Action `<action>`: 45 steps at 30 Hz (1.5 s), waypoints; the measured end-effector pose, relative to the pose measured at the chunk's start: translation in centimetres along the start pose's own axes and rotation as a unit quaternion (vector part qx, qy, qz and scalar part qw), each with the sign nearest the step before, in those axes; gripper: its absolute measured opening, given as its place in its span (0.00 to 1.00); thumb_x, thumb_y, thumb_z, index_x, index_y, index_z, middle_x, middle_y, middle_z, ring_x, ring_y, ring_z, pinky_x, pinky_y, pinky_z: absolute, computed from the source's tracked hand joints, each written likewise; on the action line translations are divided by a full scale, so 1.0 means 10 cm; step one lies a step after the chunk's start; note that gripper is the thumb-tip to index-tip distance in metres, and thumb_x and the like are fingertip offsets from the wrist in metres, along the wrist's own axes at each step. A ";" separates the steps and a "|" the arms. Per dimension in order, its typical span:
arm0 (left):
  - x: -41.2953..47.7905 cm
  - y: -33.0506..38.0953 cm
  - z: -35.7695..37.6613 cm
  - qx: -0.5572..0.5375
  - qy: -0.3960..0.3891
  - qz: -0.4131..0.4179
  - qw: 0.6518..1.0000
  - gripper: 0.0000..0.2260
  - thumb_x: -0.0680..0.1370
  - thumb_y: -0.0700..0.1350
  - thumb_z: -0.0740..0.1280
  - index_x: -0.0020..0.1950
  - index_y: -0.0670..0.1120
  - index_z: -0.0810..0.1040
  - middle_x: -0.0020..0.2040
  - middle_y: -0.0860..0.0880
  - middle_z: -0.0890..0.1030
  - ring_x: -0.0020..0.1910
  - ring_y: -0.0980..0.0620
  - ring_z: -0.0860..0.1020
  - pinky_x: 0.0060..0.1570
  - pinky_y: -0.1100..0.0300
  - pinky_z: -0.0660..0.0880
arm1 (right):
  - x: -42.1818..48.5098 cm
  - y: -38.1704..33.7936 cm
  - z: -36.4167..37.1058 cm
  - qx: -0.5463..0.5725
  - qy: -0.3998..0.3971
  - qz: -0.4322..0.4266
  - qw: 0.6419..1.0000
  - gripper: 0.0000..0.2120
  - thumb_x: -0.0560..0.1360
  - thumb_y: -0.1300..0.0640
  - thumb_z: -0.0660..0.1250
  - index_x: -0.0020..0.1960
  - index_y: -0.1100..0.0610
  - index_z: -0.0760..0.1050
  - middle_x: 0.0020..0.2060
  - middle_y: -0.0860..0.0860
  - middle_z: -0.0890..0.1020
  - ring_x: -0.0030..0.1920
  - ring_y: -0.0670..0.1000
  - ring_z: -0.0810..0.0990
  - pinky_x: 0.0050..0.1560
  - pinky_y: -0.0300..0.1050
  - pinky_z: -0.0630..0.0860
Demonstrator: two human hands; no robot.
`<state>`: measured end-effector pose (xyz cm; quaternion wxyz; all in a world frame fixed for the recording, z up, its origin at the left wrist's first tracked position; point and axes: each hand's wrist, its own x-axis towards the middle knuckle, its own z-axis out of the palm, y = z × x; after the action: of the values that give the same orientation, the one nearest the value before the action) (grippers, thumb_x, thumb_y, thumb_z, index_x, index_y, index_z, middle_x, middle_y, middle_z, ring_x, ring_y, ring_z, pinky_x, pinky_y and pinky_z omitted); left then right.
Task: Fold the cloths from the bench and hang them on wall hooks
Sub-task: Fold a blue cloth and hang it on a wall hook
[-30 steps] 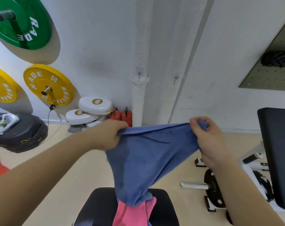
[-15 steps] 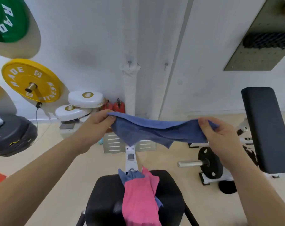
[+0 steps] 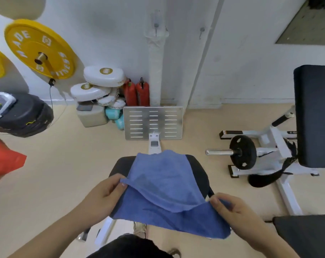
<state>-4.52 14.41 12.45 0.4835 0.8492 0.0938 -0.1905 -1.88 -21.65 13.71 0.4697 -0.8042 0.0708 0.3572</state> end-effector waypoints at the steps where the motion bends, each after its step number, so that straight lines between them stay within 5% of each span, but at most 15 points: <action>1: -0.12 0.01 0.04 0.003 -0.008 -0.015 1.000 0.13 0.85 0.49 0.59 0.49 0.47 0.80 0.43 0.47 0.83 0.40 0.53 0.79 0.45 0.57 0.74 | -0.06 0.04 0.01 0.013 -0.010 0.012 1.000 0.15 0.83 0.50 0.62 0.47 0.54 0.83 0.44 0.55 0.86 0.44 0.48 0.85 0.44 0.37 0.78; 8: -0.33 0.00 0.12 0.023 -0.129 -0.065 0.989 0.15 0.84 0.53 0.60 0.47 0.44 0.79 0.41 0.46 0.81 0.39 0.58 0.74 0.45 0.60 0.72 | -0.23 0.29 0.05 0.085 -0.058 0.064 0.993 0.15 0.84 0.55 0.61 0.47 0.61 0.83 0.39 0.51 0.88 0.43 0.45 0.87 0.41 0.33 0.79; 12: 0.26 -0.10 0.21 0.043 -0.072 -0.054 0.995 0.15 0.84 0.51 0.62 0.45 0.44 0.79 0.38 0.49 0.81 0.36 0.57 0.74 0.42 0.60 0.73 | 0.16 0.23 0.00 0.062 0.044 0.059 0.995 0.14 0.83 0.48 0.62 0.49 0.55 0.83 0.41 0.51 0.87 0.43 0.45 0.86 0.38 0.30 0.77; 18: 1.68 -0.25 0.26 0.053 0.023 -0.070 0.996 0.12 0.85 0.46 0.61 0.44 0.44 0.76 0.37 0.49 0.78 0.38 0.50 0.74 0.41 0.55 0.69 | 1.20 -0.06 -0.20 0.150 0.170 0.028 0.974 0.13 0.84 0.50 0.62 0.51 0.56 0.82 0.44 0.54 0.86 0.43 0.49 0.82 0.45 0.42 0.78; 24: 2.70 -0.61 0.33 0.095 0.036 -0.167 0.981 0.09 0.84 0.46 0.60 0.51 0.43 0.77 0.42 0.48 0.80 0.47 0.43 0.79 0.47 0.56 0.69 | 2.43 -0.01 -0.22 0.119 0.193 0.071 0.971 0.19 0.83 0.50 0.63 0.46 0.66 0.76 0.37 0.53 0.73 0.40 0.50 0.71 0.41 0.46 0.68; 30: 3.01 -1.01 0.42 0.213 -0.072 -0.236 0.945 0.11 0.83 0.46 0.60 0.58 0.44 0.80 0.56 0.44 0.83 0.56 0.42 0.80 0.55 0.55 0.76 | 3.13 0.33 -0.09 -0.049 0.132 0.135 0.981 0.08 0.81 0.57 0.64 0.49 0.60 0.78 0.41 0.56 0.81 0.43 0.57 0.78 0.42 0.48 0.72; 36: 3.23 -1.14 0.56 0.208 -0.122 -0.212 0.947 0.08 0.80 0.43 0.64 0.41 0.50 0.71 0.40 0.50 0.78 0.43 0.47 0.76 0.43 0.58 0.69 | 3.51 0.44 -0.01 -0.171 0.080 0.135 0.973 0.10 0.80 0.55 0.65 0.47 0.62 0.77 0.37 0.53 0.79 0.41 0.55 0.79 0.49 0.55 0.77; 38: 3.29 -1.11 0.56 0.212 -0.148 -0.194 0.946 0.01 0.78 0.43 0.64 0.46 0.48 0.74 0.43 0.49 0.80 0.45 0.46 0.78 0.43 0.57 0.72 | 3.59 0.42 -0.01 -0.200 0.044 0.132 0.970 0.08 0.78 0.53 0.66 0.48 0.59 0.77 0.40 0.51 0.81 0.43 0.54 0.80 0.49 0.52 0.78; 45: 3.37 -1.11 0.50 0.259 -0.204 -0.193 0.924 0.12 0.76 0.47 0.65 0.58 0.53 0.70 0.51 0.51 0.82 0.50 0.49 0.81 0.53 0.51 0.79 | 3.69 0.29 -0.07 -0.219 -0.021 0.117 0.968 0.04 0.72 0.56 0.71 0.43 0.47 0.77 0.42 0.45 0.82 0.44 0.49 0.80 0.47 0.46 0.78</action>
<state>21.21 15.00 -12.50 0.2091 0.8533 0.1026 -0.4666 24.25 -15.64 -11.75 0.2384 -0.8662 0.0744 0.4329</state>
